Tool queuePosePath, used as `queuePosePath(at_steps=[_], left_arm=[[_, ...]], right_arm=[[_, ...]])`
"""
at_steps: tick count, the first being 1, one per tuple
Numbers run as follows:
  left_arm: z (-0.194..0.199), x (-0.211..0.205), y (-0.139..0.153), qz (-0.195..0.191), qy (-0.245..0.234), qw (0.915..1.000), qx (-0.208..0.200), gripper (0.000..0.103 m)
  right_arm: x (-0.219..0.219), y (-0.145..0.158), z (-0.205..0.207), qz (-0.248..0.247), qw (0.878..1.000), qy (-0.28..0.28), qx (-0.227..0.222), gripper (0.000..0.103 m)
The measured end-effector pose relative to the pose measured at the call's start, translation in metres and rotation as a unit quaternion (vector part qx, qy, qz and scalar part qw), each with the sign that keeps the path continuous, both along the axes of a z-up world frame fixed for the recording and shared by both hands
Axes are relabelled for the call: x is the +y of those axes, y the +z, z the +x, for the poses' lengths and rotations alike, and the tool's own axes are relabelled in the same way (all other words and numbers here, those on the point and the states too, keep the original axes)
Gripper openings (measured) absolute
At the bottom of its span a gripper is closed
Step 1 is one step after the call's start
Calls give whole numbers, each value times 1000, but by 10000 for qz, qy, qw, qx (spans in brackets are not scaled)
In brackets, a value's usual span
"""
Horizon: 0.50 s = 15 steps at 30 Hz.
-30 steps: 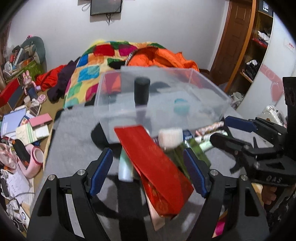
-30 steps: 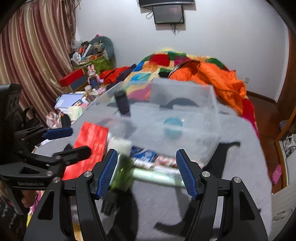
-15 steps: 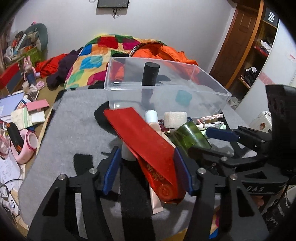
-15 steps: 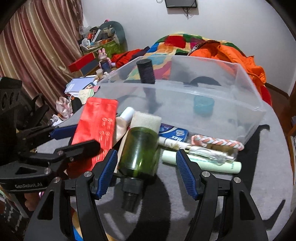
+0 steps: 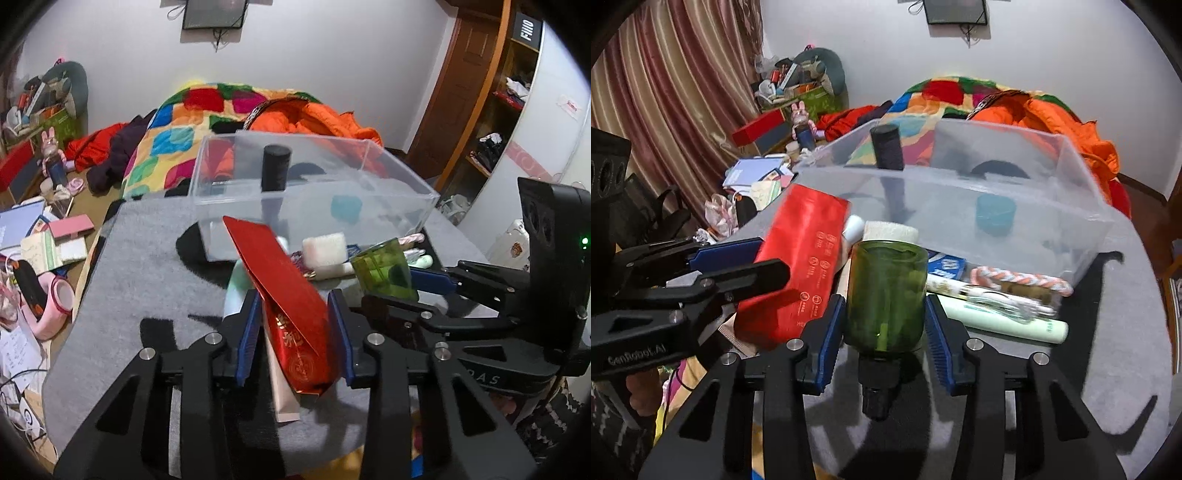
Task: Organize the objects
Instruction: 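Grasp the dark green bottle with the right tool while the left tool grasps the red packet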
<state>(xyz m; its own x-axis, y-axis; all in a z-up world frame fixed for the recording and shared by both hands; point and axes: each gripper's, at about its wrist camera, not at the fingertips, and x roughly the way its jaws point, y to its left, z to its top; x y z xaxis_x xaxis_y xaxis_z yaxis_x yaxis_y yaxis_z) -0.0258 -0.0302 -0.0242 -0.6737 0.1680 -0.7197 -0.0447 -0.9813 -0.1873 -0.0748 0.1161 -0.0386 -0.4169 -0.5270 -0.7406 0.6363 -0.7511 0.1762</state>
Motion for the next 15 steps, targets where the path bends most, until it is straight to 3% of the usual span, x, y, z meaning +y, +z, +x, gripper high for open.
queuePosePath(at_steps=[8,11,15], left_arm=[[-8,26,-9,-75,-346,9992,-205,37],[-15,28,-23,-37,-287,9987,-419,37],[-12,26,-28,64,-156,9991,-389,32]], right_arm=[[19,3,3,-60,9999,-142,-35,40],[24,1,4,-64,9998,-170,-61,40],[28,-1,4,-79,9997,-209,-86,40]])
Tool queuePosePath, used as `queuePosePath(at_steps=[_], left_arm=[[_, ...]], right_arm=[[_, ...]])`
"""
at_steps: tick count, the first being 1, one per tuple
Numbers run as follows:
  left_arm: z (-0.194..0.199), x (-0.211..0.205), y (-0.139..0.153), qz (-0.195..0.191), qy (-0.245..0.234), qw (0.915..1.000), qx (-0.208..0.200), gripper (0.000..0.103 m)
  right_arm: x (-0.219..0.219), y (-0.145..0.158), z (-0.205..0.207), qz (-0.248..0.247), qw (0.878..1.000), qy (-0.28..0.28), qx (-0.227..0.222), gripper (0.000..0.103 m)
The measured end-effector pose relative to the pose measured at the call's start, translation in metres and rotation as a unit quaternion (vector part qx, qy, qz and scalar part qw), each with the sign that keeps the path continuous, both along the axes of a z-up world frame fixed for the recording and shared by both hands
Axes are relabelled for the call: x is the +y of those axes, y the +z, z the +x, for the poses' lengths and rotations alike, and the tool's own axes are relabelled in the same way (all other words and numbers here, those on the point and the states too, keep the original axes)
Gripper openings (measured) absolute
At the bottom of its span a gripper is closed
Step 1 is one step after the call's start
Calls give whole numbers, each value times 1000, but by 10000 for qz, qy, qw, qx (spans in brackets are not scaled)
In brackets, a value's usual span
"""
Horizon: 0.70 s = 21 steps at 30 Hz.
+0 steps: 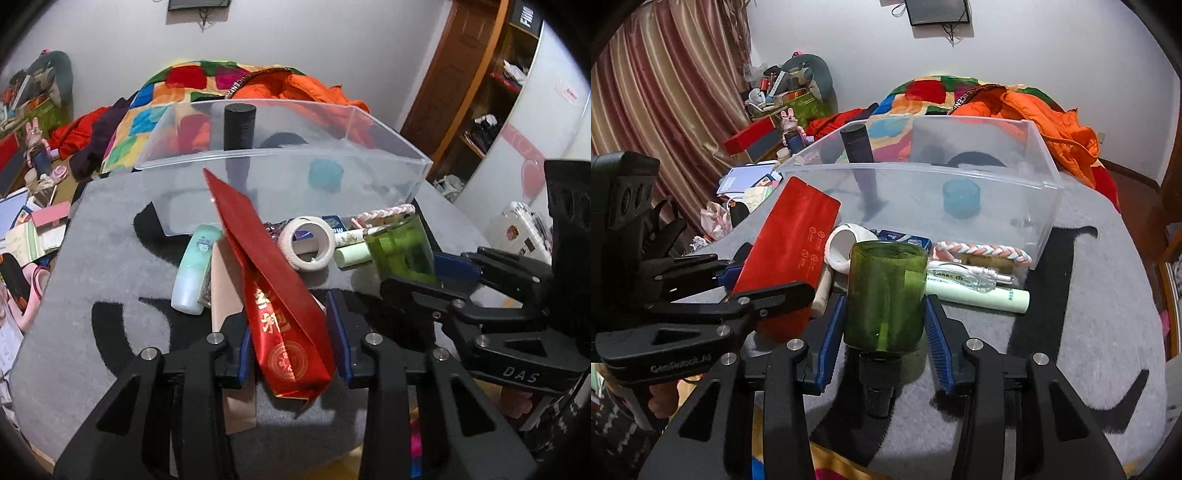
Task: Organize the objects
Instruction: 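Grasp the dark green bottle with the right tool while the left tool grasps the red packet, then drop the green bottle into the box while the left tool drops the red packet in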
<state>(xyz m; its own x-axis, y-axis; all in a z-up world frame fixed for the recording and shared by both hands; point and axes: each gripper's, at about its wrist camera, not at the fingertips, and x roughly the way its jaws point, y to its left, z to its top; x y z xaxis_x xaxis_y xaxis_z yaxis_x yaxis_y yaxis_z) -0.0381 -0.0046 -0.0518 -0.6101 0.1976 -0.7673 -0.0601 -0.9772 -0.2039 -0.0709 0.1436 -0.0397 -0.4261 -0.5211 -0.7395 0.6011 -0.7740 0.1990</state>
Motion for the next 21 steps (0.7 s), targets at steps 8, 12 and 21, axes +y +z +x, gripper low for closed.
queuePosePath(at_steps=[8,12,21], left_arm=[[25,-2,22,-88,176,9990,412,24],[28,-6,31,-29,251,9983,530,24],[19,-15,56,92,344,9958,848,24]], right_arm=[[7,8,1,-131,9998,-89,73,39],[11,17,1,-238,9995,-152,154,39],[22,45,-15,-477,9973,-411,390,39]])
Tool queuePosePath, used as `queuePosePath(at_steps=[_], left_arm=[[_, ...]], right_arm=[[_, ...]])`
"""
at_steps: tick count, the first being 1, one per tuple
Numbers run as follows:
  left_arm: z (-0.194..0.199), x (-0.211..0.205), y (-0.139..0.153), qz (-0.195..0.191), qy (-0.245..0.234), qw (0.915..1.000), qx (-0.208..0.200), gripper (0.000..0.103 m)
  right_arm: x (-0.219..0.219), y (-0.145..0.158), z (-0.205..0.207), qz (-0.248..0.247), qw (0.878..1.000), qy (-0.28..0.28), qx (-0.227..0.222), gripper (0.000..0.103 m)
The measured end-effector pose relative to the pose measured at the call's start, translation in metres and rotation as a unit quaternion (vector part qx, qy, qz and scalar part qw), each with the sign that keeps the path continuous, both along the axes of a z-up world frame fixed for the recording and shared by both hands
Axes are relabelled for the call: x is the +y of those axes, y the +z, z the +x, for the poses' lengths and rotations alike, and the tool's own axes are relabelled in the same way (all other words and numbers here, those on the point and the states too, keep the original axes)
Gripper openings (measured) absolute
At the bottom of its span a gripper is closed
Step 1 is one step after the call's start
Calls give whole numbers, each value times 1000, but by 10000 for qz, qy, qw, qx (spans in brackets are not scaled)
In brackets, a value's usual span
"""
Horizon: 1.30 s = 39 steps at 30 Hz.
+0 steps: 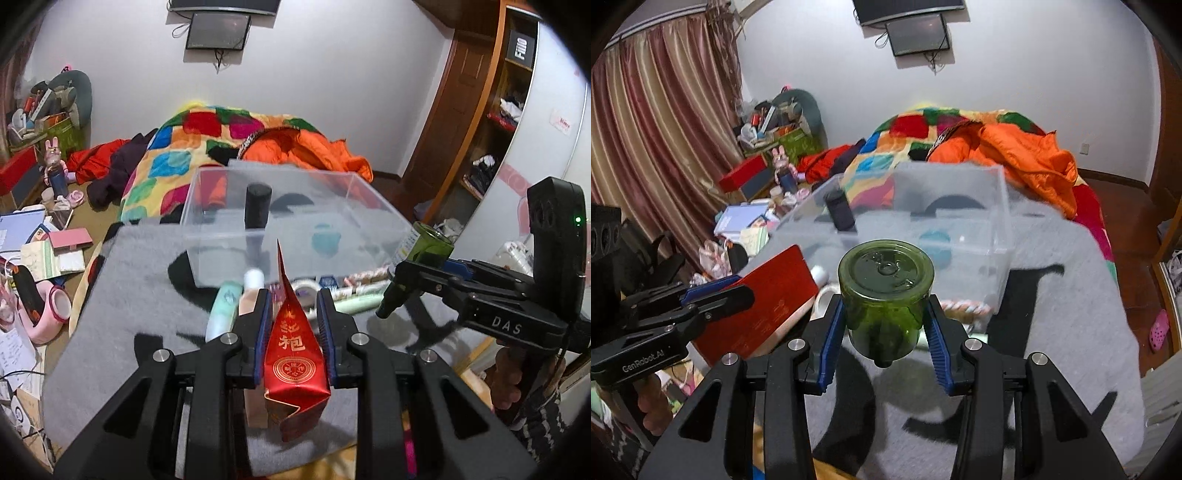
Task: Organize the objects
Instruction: 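Drop the green bottle into the box while the left tool drops the red packet in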
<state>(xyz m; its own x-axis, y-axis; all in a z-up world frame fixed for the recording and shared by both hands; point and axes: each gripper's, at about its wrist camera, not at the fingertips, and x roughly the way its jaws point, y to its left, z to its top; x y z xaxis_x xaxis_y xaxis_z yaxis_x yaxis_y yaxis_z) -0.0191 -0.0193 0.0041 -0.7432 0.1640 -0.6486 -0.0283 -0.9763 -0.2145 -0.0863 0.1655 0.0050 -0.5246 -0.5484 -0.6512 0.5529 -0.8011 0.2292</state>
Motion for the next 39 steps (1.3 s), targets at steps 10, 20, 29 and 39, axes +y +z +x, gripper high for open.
queuePosePath(at_steps=[10,20,29,39], left_arm=[[-17,-5,35,-90,45,9990,439,24],[-53,-31,56,-167,479,9967,640,24],[-108,-54,38,-140,737,9965,372,24],[-144,-51,6,-323,698,9970,29,24]], right_arm=[[7,34,-19,-168,9988,-215,410,39],[-1,50,-54,-93,9970,-420,642,39],[-19,25,-87,421,9967,-484,490,39],[-31,-5,-100,942,9942,-415,326,39]])
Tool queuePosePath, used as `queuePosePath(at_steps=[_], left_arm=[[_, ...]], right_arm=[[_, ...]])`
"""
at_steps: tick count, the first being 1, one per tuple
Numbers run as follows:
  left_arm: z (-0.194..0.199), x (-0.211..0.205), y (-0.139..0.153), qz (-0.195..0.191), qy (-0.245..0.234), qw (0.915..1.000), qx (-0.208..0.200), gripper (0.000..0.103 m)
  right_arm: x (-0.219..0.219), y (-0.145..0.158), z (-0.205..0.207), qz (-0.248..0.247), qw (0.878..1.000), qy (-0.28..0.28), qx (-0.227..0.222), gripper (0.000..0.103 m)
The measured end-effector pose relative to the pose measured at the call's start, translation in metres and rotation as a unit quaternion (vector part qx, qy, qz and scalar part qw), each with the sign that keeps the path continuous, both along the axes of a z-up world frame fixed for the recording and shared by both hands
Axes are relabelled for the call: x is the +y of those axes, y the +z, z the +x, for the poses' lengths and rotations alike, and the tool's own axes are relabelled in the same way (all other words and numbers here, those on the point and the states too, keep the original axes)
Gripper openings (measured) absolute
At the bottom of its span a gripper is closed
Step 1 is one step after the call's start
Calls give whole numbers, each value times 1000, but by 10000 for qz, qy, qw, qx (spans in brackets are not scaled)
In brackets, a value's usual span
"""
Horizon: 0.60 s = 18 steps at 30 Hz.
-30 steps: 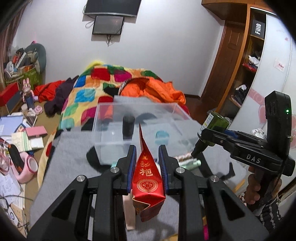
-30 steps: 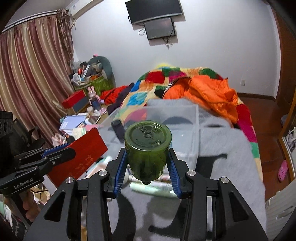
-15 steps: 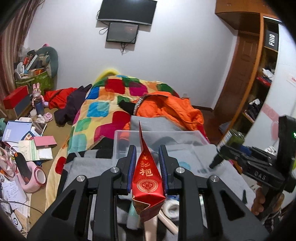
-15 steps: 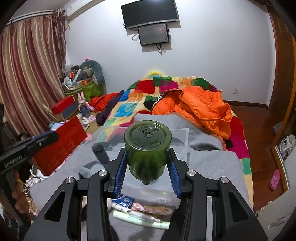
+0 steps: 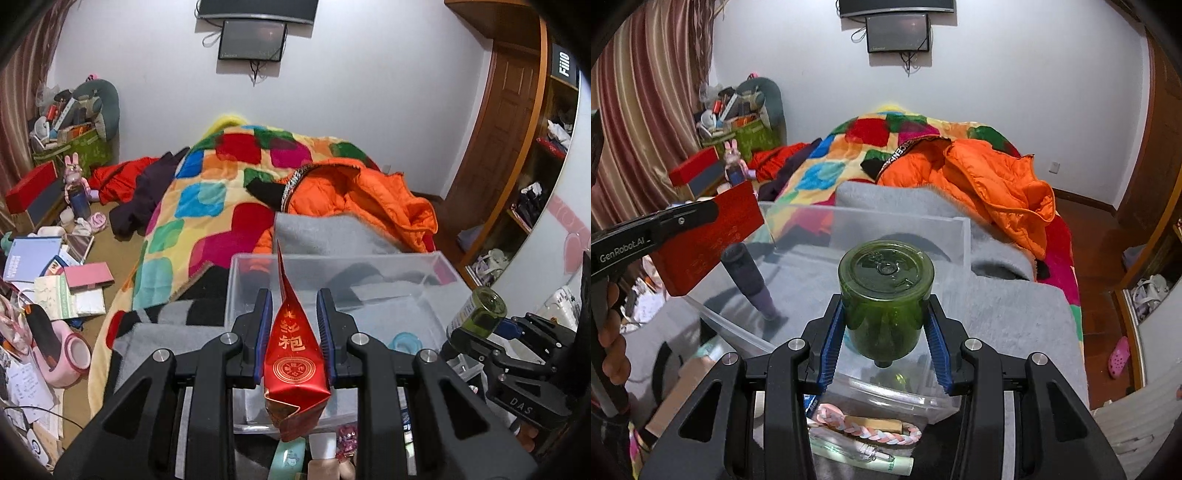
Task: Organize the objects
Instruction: 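Drop the green bottle into the box while the left tool drops the red packet in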
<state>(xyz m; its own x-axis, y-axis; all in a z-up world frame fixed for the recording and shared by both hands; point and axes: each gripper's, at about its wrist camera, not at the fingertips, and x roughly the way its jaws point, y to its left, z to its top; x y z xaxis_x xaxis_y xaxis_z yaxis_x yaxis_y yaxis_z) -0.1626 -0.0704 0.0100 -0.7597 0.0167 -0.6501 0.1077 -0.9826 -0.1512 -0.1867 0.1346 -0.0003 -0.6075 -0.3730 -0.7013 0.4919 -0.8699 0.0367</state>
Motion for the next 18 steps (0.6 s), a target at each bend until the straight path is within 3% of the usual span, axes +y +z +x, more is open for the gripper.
queuePosePath(at_steps=[6,11,18], left_arm=[[0,2,-1,81,-117,9999,-30,24],[2,-1,-2,58,-125,9999,-86,24],[15,4,4,55,-208,9997,-87,24]], right_arm=[[-8,-7,0,49,9999,117,-107,39],[-13,-4,3,31,9997,213,-95,47],[-8,7,16,-62,9997,255,20,49]])
